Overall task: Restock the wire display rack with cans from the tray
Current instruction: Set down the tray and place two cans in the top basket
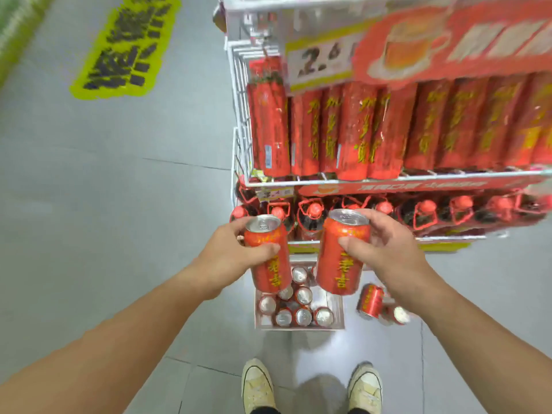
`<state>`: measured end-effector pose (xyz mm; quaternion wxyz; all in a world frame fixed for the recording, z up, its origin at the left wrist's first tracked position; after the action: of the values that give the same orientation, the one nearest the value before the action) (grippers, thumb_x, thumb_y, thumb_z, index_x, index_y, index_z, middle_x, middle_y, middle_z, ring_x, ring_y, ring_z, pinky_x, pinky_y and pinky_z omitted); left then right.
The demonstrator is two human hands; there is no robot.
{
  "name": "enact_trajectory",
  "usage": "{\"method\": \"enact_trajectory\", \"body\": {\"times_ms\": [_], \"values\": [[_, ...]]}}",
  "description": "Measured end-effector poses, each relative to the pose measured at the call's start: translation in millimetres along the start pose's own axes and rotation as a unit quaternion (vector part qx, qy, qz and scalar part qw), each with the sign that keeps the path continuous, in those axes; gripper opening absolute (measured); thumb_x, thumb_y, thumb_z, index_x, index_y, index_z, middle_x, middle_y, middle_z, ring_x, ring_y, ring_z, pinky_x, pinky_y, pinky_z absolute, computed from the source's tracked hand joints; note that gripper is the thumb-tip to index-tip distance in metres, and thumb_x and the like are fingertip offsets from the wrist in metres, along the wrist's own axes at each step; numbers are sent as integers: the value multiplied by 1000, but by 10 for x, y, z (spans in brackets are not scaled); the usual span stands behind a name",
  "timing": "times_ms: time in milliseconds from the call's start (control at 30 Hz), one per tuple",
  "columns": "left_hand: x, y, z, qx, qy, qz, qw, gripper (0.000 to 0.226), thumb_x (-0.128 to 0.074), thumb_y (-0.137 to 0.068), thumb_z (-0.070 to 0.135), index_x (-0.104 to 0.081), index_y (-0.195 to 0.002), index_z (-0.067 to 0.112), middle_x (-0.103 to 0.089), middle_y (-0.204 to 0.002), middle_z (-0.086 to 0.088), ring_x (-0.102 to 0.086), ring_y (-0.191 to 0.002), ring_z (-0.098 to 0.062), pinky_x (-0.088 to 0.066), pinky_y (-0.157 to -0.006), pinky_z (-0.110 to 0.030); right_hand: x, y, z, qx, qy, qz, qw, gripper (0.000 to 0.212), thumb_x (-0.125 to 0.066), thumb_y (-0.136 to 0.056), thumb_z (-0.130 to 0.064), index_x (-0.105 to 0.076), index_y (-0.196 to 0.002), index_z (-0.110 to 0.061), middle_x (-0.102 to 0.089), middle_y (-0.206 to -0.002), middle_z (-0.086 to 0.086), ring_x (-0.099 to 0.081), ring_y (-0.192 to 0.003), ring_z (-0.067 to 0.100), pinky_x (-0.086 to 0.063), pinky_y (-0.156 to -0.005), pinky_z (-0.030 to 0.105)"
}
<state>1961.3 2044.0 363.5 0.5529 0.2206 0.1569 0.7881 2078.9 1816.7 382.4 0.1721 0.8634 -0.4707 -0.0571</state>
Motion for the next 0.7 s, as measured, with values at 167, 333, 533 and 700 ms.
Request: {"method": "enact_trajectory", "body": {"times_ms": [167, 333, 533, 700], "values": [[263, 673, 1555, -62, 0, 23, 998, 43, -87, -70, 20, -67, -107, 27, -75, -98, 3, -71, -83, -9, -58, -75, -24, 131, 470, -1535, 28, -2, 37, 999, 35, -75, -82, 0, -62, -107, -20, -73, -101, 2, -69, -85, 7, -52, -77, 25], [544, 1234, 2963, -139, 10, 21, 990, 35, -87, -74, 14, -70, -103, 22, -74, -96, -3, -71, -77, -8, -56, -65, -18, 123, 868, -2927, 92, 1, 67, 993, 40, -84, -71, -6, -58, -96, -22, -71, -93, -2, -67, -75, 0, -52, -71, 16], [812, 1804, 4340, -240, -12, 16, 971, 24, -80, -81, 5, -73, -101, 17, -76, -79, 6, -69, -71, -6, -55, -64, -17, 144, 1271, -4374, 185, 5, 110, 976, 34, -85, -71, -15, -62, -96, -22, -71, -92, -1, -67, -75, -1, -51, -68, 16], [936, 2092, 5247, -299, -3, 19, 954, 17, -86, -77, 14, -75, -90, 18, -74, -74, 6, -67, -66, -7, -51, -58, -17, 330, 1423, -5245, 247, -11, 139, 959, 36, -85, -72, -17, -62, -100, -21, -71, -91, -1, -65, -80, 6, -50, -71, 17]]}}
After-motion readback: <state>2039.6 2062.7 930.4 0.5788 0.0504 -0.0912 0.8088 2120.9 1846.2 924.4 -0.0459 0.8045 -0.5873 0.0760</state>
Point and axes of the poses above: each hand's wrist, its own y-axis away from the middle knuckle, its own x-axis out of the back of the hand, z = x × y, the point moved 5 cm from there along -y, towards the middle knuckle
